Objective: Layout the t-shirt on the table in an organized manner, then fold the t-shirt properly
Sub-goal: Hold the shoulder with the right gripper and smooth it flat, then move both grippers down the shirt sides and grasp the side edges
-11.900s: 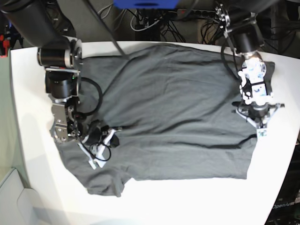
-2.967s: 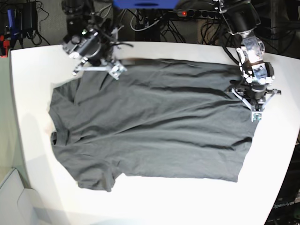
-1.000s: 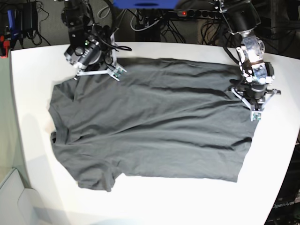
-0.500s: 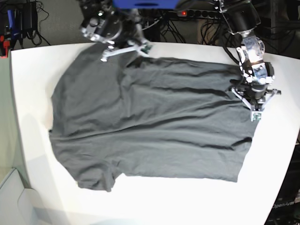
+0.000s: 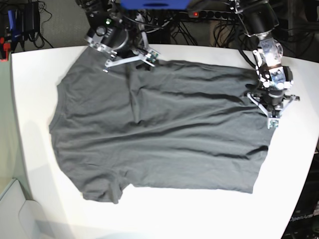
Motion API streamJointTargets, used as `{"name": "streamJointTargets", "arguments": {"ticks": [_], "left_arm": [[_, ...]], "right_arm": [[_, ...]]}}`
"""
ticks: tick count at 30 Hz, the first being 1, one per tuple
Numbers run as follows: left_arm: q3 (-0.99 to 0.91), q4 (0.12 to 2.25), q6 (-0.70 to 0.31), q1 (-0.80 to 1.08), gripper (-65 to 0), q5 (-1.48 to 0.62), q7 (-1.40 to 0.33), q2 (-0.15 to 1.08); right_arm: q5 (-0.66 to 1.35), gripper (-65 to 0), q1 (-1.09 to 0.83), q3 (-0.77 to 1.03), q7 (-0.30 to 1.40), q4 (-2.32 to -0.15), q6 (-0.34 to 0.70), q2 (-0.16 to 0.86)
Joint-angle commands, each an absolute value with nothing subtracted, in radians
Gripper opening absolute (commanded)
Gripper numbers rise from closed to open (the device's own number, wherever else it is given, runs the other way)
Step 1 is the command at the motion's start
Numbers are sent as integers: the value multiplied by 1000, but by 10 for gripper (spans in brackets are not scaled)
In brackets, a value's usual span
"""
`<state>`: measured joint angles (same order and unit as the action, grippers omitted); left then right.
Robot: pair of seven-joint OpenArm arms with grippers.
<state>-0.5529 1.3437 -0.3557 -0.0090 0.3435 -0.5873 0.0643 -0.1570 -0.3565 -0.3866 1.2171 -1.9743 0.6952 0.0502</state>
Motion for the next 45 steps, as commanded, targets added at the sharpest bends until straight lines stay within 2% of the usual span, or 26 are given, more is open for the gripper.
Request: {"name": "streamJointTargets", "arguments": {"ticks": [1,4,6,8,14,18,33,36,41,43,45], "left_arm": [[-553,1339,-367,1,-649,355,-650,67],[-553,1339,-367,1,-649,355,-650,67],[-553,1339,-367,1,-649,355,-650,67],[-553,1339,-367,-1,-649,355,-650,67],[-553,1339,-367,-2,-649,355,-650,67],[-553,1337,-367,-4,-649,355,-650,81],[-553,1337,-367,-7,-649,355,-650,84],[-553,1334,-367,-7,-649,355,-650,84],[-553,1328,-367,-24,-649,355,-650,84],[-553,1328,-367,-25,-649,355,-650,84],[-553,1328,-367,-25,-649,355,-650,84]], "right_arm": [[-151,-527,-355,-378,1211,-1989,698,47],[-151,-418,-360,-371,1211,-1994,698,67],[-150,-387,-367,-375,1210,-1994,698,73],[-130,-403,-369,-377,1207,-1991,698,88],[76,-533,-346,-369,1213,-1988,698,173],[85,-586,-341,-369,1233,-1988,698,211],[90,-588,-335,-377,1273,-1995,698,245],[88,-511,-334,-377,1273,-1995,698,254],[91,-248,-338,-374,1273,-1995,698,254],[93,-185,-340,-377,1273,-1995,698,254],[93,-149,-340,-371,1273,-1995,698,255]]}}
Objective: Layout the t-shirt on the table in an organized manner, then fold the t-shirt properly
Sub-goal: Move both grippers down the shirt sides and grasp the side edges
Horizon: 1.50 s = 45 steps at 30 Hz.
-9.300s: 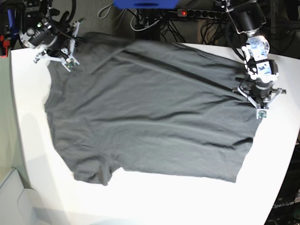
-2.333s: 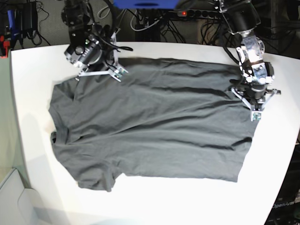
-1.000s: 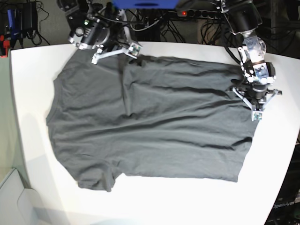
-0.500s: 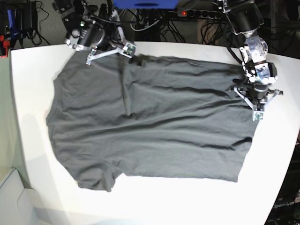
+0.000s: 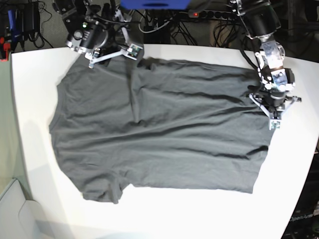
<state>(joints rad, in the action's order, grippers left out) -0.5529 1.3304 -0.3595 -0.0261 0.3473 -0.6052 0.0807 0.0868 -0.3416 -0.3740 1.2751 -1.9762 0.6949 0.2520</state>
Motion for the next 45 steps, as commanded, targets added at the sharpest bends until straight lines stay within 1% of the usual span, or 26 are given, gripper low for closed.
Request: {"name": "streamJointTargets", "arguments": {"ticks": [1,9,13,17,23,26,29,34,36,38,39,44,45], "left_arm": [[-553,1328,-367,-25,-649,355,-650,84],[-553,1326,-366,-28,-649,355,-650,82],[-553,1326,-366,-28,-649,355,-650,82],[-553,1331,-366,-28,-649,355,-650,81],[-553,1354,-366,-25,-649,355,-654,76],[-555,1402,-367,-19,-649,355,-653,74],[-555,1443,-367,-19,-649,355,-661,74],[-555,1498,-367,-18,-649,355,-662,73],[-555,1527,-367,-18,-649,355,-662,61],[-555,1564,-369,-18,-649,355,-662,47],[-555,1584,-369,-18,-649,355,-662,45],[-549,1641,-369,-31,-649,355,-662,27],[-545,1641,-369,-50,-649,355,-662,28]], "right_arm": [[93,-140,-340,-371,1273,-1995,698,265],[88,-134,-338,-358,1273,-1995,698,363],[91,-133,-332,-254,1273,-1995,698,374],[90,-132,-271,-110,1273,-1991,698,360],[85,-135,-154,2,1274,-1988,698,300],[85,-136,-116,2,1277,-1988,698,295],[85,-136,-93,1,1317,-1988,698,295],[85,-141,-82,1,1319,-1986,698,297],[87,-172,-65,1,1319,-1980,698,295],[88,-225,-38,1,1322,-1937,698,288],[87,-265,-19,1,1323,-1903,698,278],[87,-515,104,-18,1317,-1675,698,275],[87,-552,131,-31,1314,-1633,698,277]]}}
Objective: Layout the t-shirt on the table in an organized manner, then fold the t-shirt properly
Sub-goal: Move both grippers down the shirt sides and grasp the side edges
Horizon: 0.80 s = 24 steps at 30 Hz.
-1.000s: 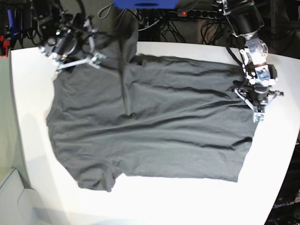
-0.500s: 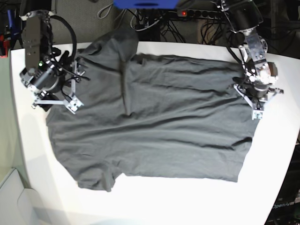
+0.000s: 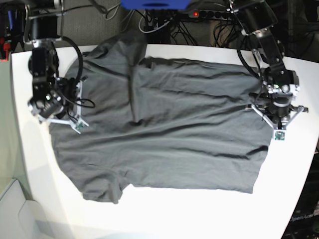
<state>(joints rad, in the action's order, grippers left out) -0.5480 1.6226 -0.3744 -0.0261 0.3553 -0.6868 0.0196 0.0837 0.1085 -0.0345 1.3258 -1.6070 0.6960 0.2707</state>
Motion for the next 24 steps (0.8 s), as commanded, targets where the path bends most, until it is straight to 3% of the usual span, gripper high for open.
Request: {"name": "streamJointTargets", "arguments": {"ticks": [1,18,24], "left_arm": [[-545,1639,-369,-74,-649,355,-662,28],[-552,1320,-360,-325,-649,355,-650,76],[-552,1207,-360,-369,-649,360,-584,79]], "right_arm": [[87,-583,163,-45,1297,-1592,698,277],[74,-598,469,-58,989,-1001,698,311],[-120,-598,591,-51,809,-768,698,317]]}}
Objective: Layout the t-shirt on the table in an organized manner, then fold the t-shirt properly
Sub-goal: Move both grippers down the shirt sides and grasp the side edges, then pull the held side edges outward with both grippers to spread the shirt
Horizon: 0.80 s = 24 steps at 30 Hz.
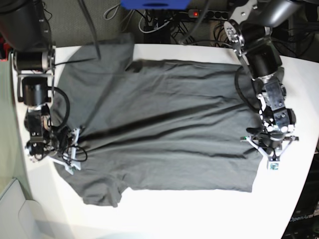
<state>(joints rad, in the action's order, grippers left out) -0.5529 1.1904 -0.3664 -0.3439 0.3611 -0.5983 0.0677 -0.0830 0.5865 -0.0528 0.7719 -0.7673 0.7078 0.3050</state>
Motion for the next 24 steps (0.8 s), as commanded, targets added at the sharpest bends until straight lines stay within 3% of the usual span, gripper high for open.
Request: {"name": "streamJointTargets", "arguments": {"ticks": [1,13,17,24], "left_arm": [[-550,1198,-358,-371,-649,358,-568,79],[-547,1196,-358,-444,-649,306,-527,64],[-542,1156,-358,-490,-649,240,-527,65],[-542,817,-355,-613,-649,239,-381,88]], "right_arm": [[-143,-598,615,-51,779,-728,698,317],[-157,-599,776,-47,727,-647,698,331],[-74,-601,745,-48,763,-745,698,325],[61,-601,625,-48,911,-1089,698,351]]}}
